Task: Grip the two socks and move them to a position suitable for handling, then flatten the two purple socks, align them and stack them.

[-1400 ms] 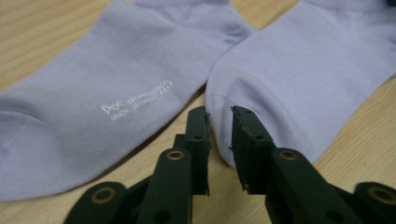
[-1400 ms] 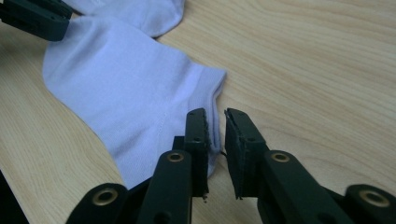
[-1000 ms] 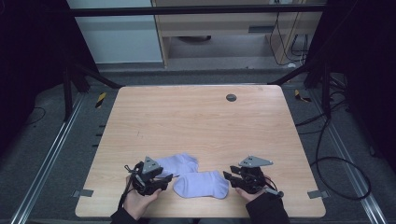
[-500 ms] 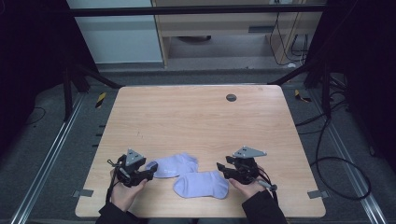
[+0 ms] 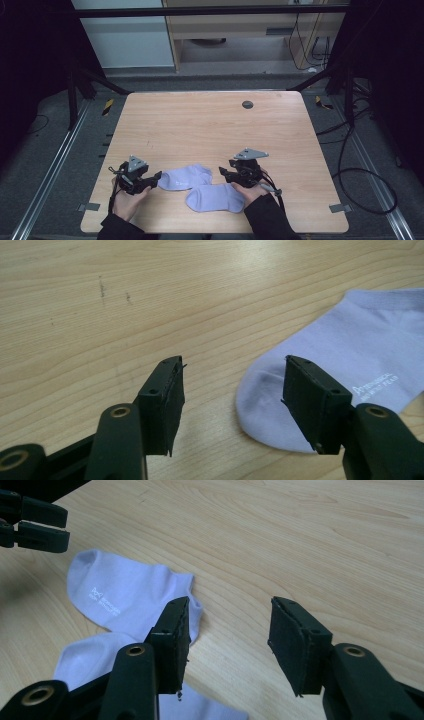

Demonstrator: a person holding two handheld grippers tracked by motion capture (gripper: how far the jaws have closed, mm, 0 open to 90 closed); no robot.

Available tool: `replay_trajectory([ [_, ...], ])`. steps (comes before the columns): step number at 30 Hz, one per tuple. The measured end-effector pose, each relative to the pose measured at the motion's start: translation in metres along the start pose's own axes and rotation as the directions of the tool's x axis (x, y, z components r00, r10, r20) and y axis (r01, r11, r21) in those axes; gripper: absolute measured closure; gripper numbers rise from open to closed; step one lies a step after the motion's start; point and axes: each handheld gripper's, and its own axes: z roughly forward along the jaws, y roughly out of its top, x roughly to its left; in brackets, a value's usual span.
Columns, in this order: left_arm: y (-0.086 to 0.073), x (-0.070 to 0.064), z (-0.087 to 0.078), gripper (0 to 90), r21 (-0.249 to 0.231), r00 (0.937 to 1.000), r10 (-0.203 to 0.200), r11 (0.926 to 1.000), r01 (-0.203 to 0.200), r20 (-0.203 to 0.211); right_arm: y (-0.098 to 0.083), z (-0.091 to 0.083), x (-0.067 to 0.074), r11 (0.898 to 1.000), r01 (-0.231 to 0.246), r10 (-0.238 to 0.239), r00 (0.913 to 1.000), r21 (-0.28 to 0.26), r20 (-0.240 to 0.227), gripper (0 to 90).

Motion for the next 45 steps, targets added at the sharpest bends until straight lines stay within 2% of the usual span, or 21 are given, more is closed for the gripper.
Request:
replay_trajectory([
  [7,-0.002,0.004,0.004,40.5,0.017,1.0000,-0.001,0.9998,0.001,-0.007,0.007,0.023,0.008,0.999,0.016,-0.016,0.9999,0.039,0.006,51.5],
  [13,-0.003,0.003,0.010,41.3,0.039,1.0000,0.002,0.9992,-0.002,0.009,0.009,0.043,0.014,0.997,0.023,-0.024,0.9996,0.078,0.012,52.7],
  [16,-0.003,0.002,0.012,42.6,0.051,0.9998,0.018,0.9985,-0.019,0.010,0.011,0.053,0.016,0.995,0.023,-0.025,0.9995,0.095,0.019,53.8],
  [26,-0.006,-0.002,0.019,49.7,0.102,0.9993,0.032,0.9942,-0.034,0.021,0.004,0.077,0.024,0.986,0.041,-0.043,0.9990,0.163,0.014,58.3],
  [30,-0.006,-0.004,0.021,55.5,0.124,0.9987,0.041,0.9913,-0.045,0.032,0.000,0.082,0.025,0.982,0.038,-0.042,0.9989,0.187,0.019,62.2],
  [32,-0.007,-0.004,0.022,57.9,0.126,0.9987,0.034,0.9912,-0.039,0.037,0.000,0.082,0.024,0.983,0.037,-0.042,0.9988,0.178,0.024,65.1],
  [38,-0.006,-0.006,0.022,67.7,0.133,0.9988,0.019,0.9908,-0.025,0.045,-0.001,0.081,0.026,0.982,0.039,-0.047,0.9982,0.187,0.038,79.0],
  [41,-0.005,-0.009,0.023,73.6,0.140,0.9989,0.017,0.9899,-0.022,0.043,-0.001,0.082,0.029,0.981,0.027,-0.035,0.9986,0.192,0.039,84.7],
  [45,-0.003,-0.010,0.023,81.2,0.153,0.9986,0.000,0.9882,-0.008,0.053,0.000,0.082,0.031,0.980,0.030,-0.038,0.9984,0.196,0.042,86.1],
])
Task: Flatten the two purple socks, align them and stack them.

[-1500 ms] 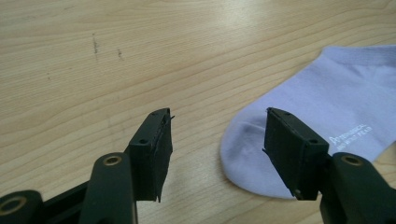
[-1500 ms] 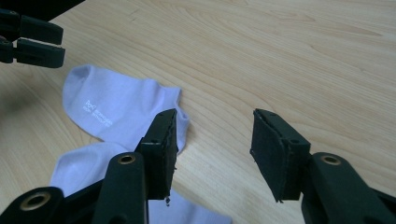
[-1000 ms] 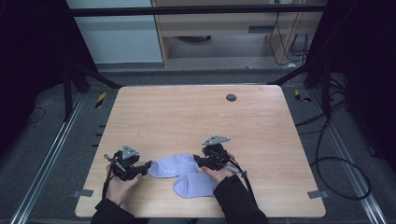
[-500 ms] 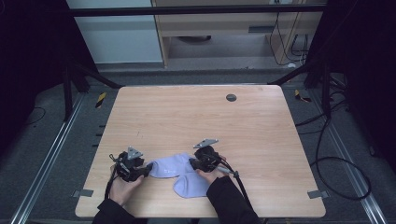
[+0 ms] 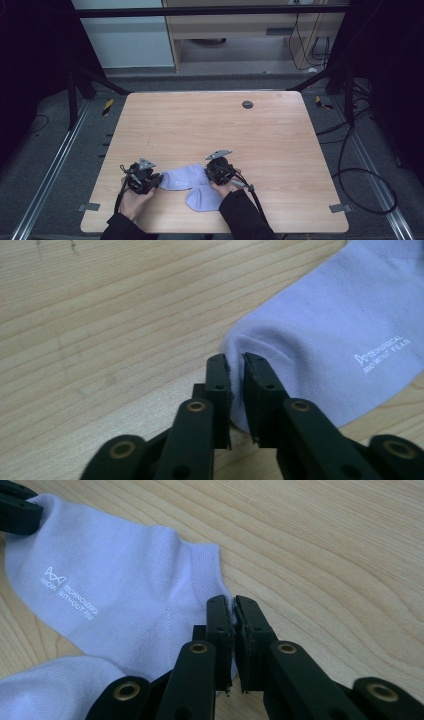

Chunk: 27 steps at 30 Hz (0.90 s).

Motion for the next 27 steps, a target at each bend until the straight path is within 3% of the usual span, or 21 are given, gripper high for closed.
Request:
replay_trajectory([
  [6,0.002,0.000,-0.002,86.8,-0.002,0.9999,-0.011,0.9999,0.011,0.005,0.001,-0.002,0.000,1.000,-0.009,0.009,0.9998,-0.020,-0.016,86.4],
  [13,0.009,0.001,-0.015,87.3,-0.096,0.9996,-0.026,0.9951,0.027,0.013,0.009,-0.011,0.000,0.995,-0.014,0.012,0.9997,-0.103,-0.021,86.5],
  [17,0.011,-0.002,-0.021,87.3,-0.119,0.9992,-0.035,0.9922,0.037,0.022,0.012,-0.015,-0.001,0.991,-0.013,0.010,0.9997,-0.134,-0.025,86.5],
  [27,0.020,-0.015,-0.039,87.3,-0.167,0.9992,-0.011,0.9859,0.017,0.038,0.019,-0.038,-0.006,0.986,-0.009,0.004,0.9995,-0.166,-0.032,86.6],
])
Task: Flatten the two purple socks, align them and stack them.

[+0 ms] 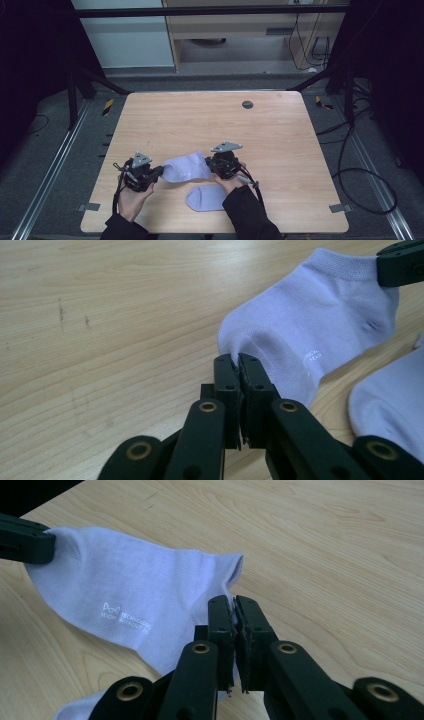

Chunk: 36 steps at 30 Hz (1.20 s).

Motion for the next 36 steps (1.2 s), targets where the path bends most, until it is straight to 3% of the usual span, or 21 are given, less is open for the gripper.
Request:
replay_trajectory([
  [10,0.007,-0.024,-0.008,87.3,-0.001,0.9972,0.043,0.9991,-0.043,0.061,-0.007,-0.040,-0.009,1.000,0.013,-0.013,0.9999,0.009,-0.004,86.7],
  [20,0.006,-0.052,-0.004,87.3,0.026,0.9880,0.106,0.9936,-0.110,0.113,-0.029,-0.072,-0.016,1.000,-0.003,0.003,1.0000,0.030,-0.003,86.6],
  [26,0.002,-0.063,0.000,87.3,0.050,0.9830,0.122,0.9902,-0.130,0.137,-0.045,-0.087,-0.019,0.999,-0.018,0.018,0.9998,0.044,-0.005,86.6],
  [36,-0.005,-0.072,0.007,87.3,0.085,0.9755,0.148,0.9829,-0.163,0.163,-0.063,-0.095,-0.022,0.997,-0.040,0.041,0.9991,0.073,-0.010,86.6],
])
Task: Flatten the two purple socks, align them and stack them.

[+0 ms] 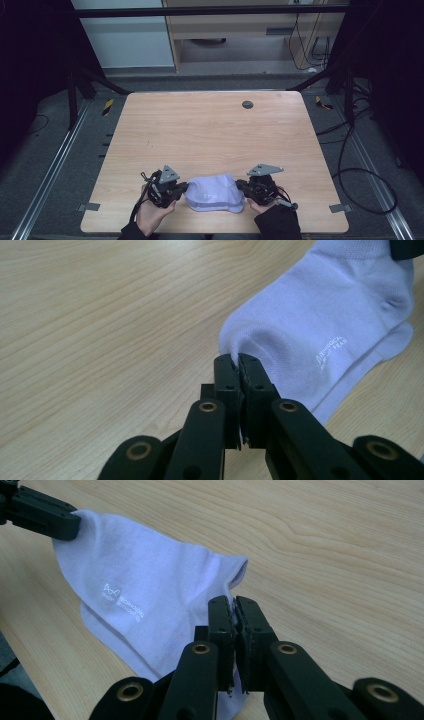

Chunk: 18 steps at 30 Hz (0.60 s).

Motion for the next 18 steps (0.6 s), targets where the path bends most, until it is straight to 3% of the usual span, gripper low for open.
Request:
replay_trajectory([
  [18,-0.010,-0.008,0.017,87.3,0.070,0.9996,0.017,0.9974,-0.019,0.024,-0.015,0.001,0.003,0.999,0.011,-0.011,0.9999,0.043,-0.008,86.5],
])
